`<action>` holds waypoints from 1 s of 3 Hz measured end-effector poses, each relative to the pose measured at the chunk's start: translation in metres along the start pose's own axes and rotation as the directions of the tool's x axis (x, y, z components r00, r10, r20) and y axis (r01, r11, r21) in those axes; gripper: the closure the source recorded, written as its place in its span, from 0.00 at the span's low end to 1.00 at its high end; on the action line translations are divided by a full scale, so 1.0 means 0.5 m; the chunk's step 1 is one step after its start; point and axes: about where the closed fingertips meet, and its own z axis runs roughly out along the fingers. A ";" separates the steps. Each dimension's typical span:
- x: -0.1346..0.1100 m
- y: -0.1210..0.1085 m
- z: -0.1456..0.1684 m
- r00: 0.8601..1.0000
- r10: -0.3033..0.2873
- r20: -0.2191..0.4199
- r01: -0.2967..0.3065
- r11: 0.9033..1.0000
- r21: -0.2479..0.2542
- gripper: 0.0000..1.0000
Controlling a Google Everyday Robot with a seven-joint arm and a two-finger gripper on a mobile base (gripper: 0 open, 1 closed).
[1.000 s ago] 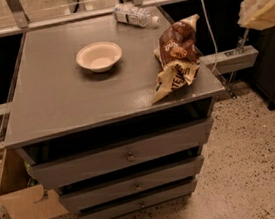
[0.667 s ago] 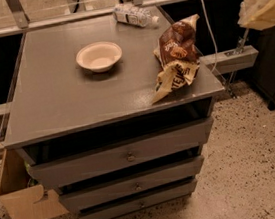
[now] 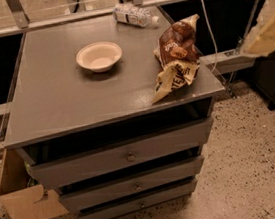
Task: Open middle drawer
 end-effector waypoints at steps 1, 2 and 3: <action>0.000 0.000 0.000 1.000 0.000 0.000 0.000 1.000 0.000 0.24; 0.000 0.000 0.000 1.000 0.000 0.000 0.000 1.000 0.000 0.12; 0.000 0.000 0.000 1.000 0.000 0.000 0.000 1.000 0.000 0.00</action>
Offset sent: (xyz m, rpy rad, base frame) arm 0.0000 0.0000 0.0000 0.0000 0.0000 0.0000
